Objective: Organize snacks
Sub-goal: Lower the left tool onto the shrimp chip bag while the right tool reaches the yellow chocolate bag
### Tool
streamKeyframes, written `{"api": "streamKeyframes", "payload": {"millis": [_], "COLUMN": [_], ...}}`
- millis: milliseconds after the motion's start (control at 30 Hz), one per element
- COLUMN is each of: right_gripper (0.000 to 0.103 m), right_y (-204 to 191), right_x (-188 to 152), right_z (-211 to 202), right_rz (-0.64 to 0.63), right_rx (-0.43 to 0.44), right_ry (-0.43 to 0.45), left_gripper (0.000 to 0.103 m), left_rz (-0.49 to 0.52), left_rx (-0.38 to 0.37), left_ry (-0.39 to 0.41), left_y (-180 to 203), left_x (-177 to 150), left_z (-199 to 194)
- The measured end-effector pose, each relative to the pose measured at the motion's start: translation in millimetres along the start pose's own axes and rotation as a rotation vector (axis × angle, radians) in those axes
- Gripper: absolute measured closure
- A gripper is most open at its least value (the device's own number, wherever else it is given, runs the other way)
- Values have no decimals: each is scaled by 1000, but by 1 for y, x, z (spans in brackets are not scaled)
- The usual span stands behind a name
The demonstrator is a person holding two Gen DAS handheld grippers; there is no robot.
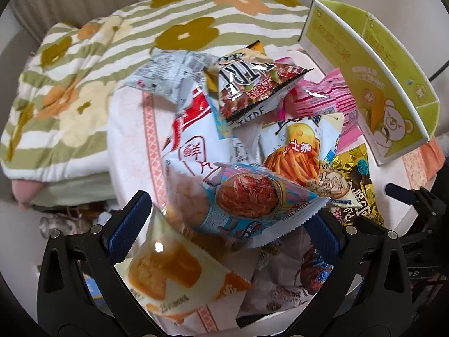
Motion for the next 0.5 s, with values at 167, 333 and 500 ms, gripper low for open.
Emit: {"api": "streamKeyframes", "payload": {"millis": [167,333,500], "right_gripper": [18,26,36], "right_y": [10,16,20], "right_x": [2,-2,-3], "right_z": [14,19,21], "right_rz": [29,43,67], "right_rx": [-21,-29,-3], "right_ry": [-30,-52,-58], "left_gripper": [13,31,38], "left_rz": [22,44,43], "left_rx": [-50,-53,-68], "left_ry": [-16,1,16], "left_y": [2,2,-4], "left_x": [6,12,14], "left_z": [13,17,15]}}
Point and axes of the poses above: each gripper's, at about its wrist camera, not at the fingertips, and z roughly the way its jaws point, y to its right, x to its top, the point moved 3 cm from there along z, roughly the way its jaws point, and after that the axes turned 10 degrees about x, right-handed, at the moved point
